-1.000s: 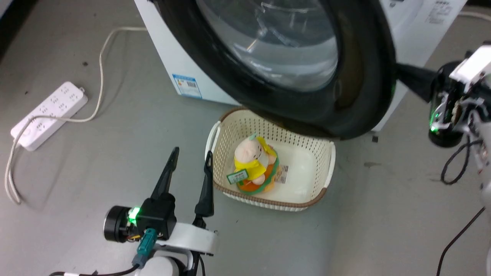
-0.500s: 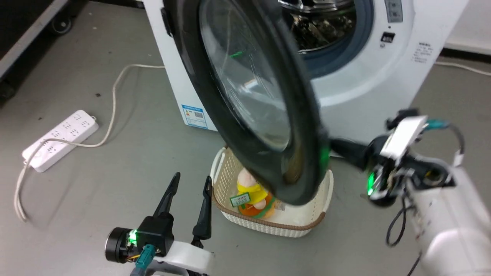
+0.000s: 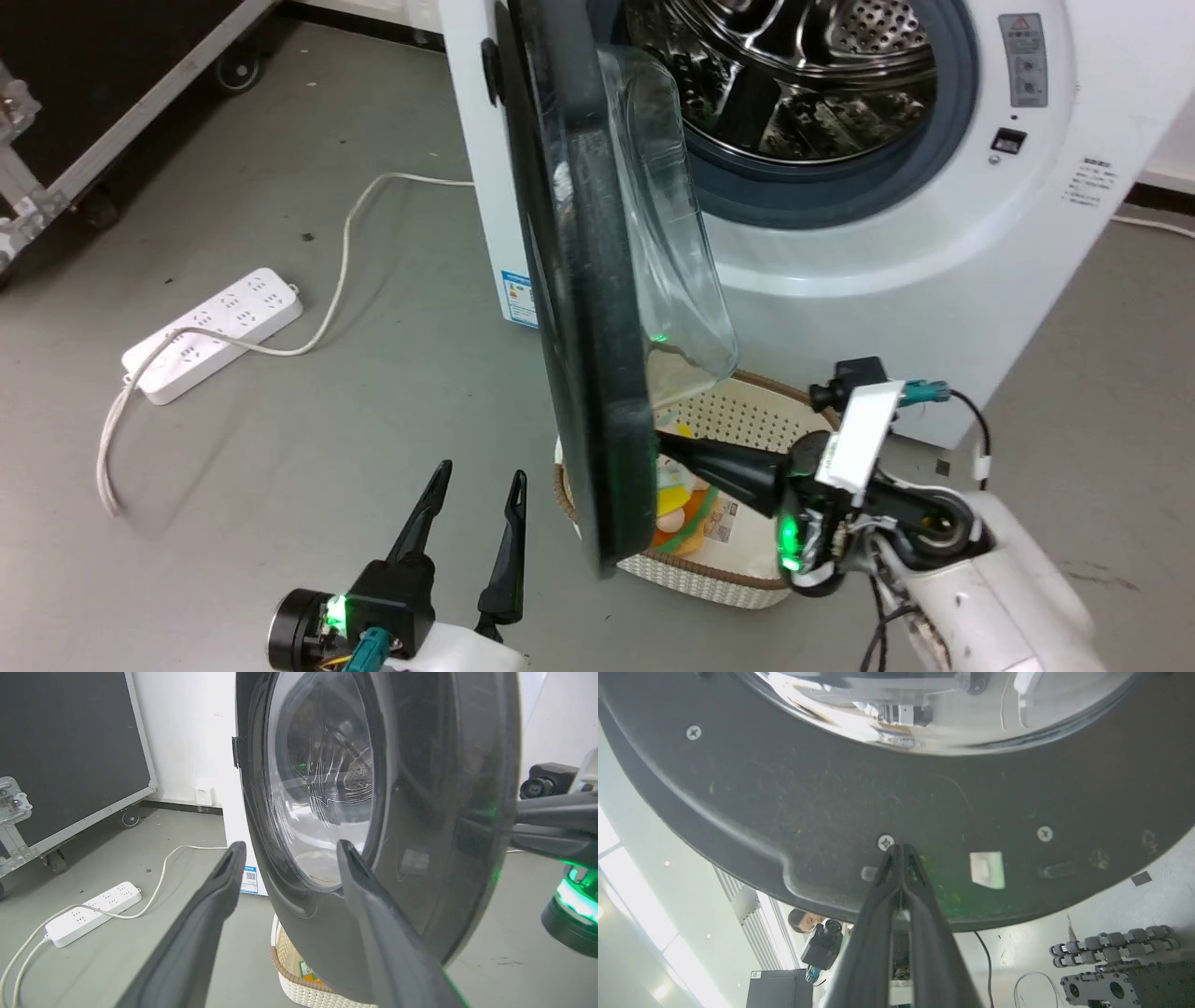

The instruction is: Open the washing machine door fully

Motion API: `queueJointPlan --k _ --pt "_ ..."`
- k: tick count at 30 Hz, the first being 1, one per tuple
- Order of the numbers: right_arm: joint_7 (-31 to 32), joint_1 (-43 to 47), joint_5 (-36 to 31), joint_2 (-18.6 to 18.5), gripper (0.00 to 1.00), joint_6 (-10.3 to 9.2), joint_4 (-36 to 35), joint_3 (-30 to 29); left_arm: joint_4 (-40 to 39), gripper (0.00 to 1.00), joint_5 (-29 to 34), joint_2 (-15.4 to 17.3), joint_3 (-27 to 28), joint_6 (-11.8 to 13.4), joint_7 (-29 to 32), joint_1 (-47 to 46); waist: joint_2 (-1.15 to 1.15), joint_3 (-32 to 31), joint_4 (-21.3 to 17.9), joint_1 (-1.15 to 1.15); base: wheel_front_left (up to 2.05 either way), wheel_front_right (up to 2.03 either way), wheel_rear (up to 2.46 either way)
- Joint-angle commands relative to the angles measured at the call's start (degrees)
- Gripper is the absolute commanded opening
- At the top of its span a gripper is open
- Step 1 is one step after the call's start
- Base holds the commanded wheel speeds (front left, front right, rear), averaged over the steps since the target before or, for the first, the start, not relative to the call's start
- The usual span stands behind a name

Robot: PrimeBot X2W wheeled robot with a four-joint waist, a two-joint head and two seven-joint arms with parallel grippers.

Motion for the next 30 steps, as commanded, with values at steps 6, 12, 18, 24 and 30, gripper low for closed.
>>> queueJointPlan --k 6,12,18,24,30 --pt "-5.4 0.6 2.5 0.2 0.00 0.08 -1.0 3.8 -0.3 1.00 -0.1 0.1 0.8 0.4 -0.3 0.8 0.00 -0.5 0.4 0.00 0.00 0.00 0.00" --pt "-15.0 0.0 -2.3 -3.3 1.00 0.08 -2.8 2.7 -0.8 1.00 -0.2 0.1 2.5 0.7 -0.3 1.2 0.00 -2.3 -2.2 0.00 0.00 0.00 0.00" --pt "-32.7 3.5 -19.7 -12.6 1.00 0.08 -14.0 4.1 -0.4 1.00 -1.7 0.1 5.2 0.5 -0.3 1.8 0.00 -4.2 -6.8 0.00 0.00 0.00 0.00" --pt "-48.9 7.6 -39.7 -20.9 1.00 0.08 -20.3 7.3 -1.3 1.00 -2.0 0.2 9.3 -0.4 -0.3 3.5 0.00 -5.4 -11.6 0.00 0.00 0.00 0.00" --pt "-60.4 15.1 -59.5 -21.9 1.00 0.08 -21.3 1.9 -2.8 1.00 -1.5 0.5 12.7 -2.4 -0.3 6.1 0.00 -6.4 -15.5 0.00 0.00 0.00 0.00"
